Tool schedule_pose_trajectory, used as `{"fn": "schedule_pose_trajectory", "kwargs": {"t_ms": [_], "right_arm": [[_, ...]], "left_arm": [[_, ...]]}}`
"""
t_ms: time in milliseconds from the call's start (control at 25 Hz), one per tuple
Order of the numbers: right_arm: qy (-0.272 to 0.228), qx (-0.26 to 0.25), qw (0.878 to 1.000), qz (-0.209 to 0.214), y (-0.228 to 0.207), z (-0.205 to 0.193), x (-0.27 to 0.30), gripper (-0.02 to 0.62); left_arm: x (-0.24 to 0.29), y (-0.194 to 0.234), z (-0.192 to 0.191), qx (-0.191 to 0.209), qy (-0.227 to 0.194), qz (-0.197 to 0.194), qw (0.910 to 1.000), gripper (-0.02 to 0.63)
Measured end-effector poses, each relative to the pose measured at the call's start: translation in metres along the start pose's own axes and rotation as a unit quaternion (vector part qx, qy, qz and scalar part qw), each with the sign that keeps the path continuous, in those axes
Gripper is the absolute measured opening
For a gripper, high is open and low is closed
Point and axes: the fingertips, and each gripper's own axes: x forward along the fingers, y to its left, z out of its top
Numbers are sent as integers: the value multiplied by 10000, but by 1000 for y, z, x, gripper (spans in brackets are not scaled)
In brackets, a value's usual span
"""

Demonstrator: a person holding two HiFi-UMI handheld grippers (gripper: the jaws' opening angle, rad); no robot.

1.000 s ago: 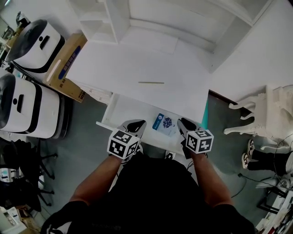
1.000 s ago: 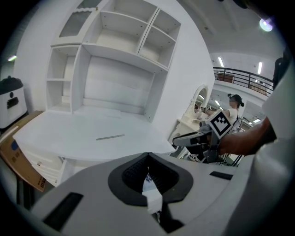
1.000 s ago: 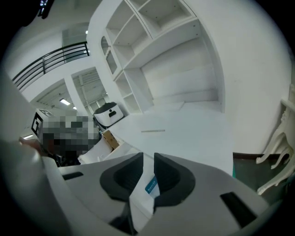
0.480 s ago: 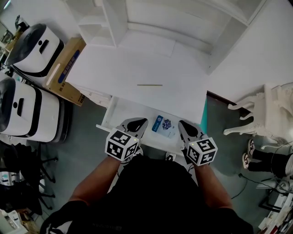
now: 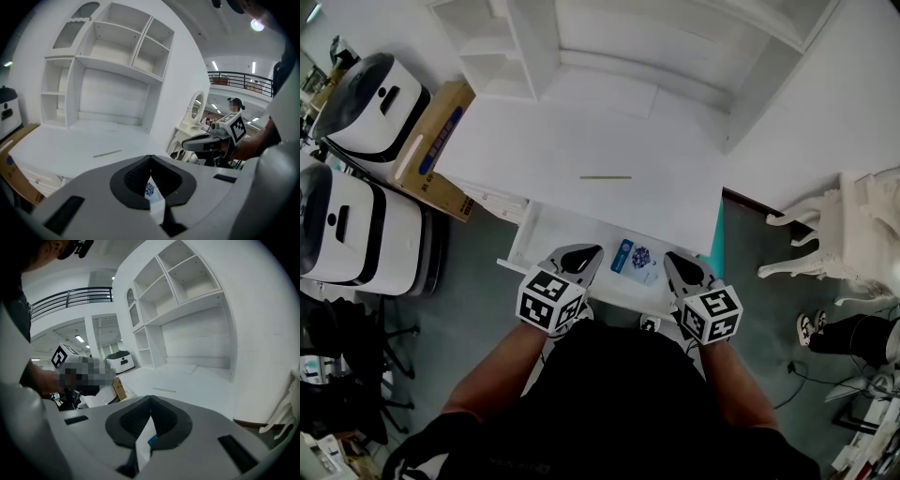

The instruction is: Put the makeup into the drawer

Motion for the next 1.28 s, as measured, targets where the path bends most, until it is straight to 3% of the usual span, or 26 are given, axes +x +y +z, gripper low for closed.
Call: {"fn": "schedule_pose_trajectory", "kwargs": {"t_ms": [480,760,1000,1280], "right_arm": [[85,-8,10000,35,0,-8,5,28],[223,-46,9997,63,-7,-11,19,29],[625,-719,9954,109,-11,-16,61,31],[1037,-1827,9774,243,-17,-14,134,32]], "left_arm": [[2,1,-1,-67,-66,-27,10000,11],[0,12,-5,-134,-5,153,9998,11],[-1,32,-36,-391,504,412,9971,11],[-20,51,-55,-707,472,649,9943,11]]}}
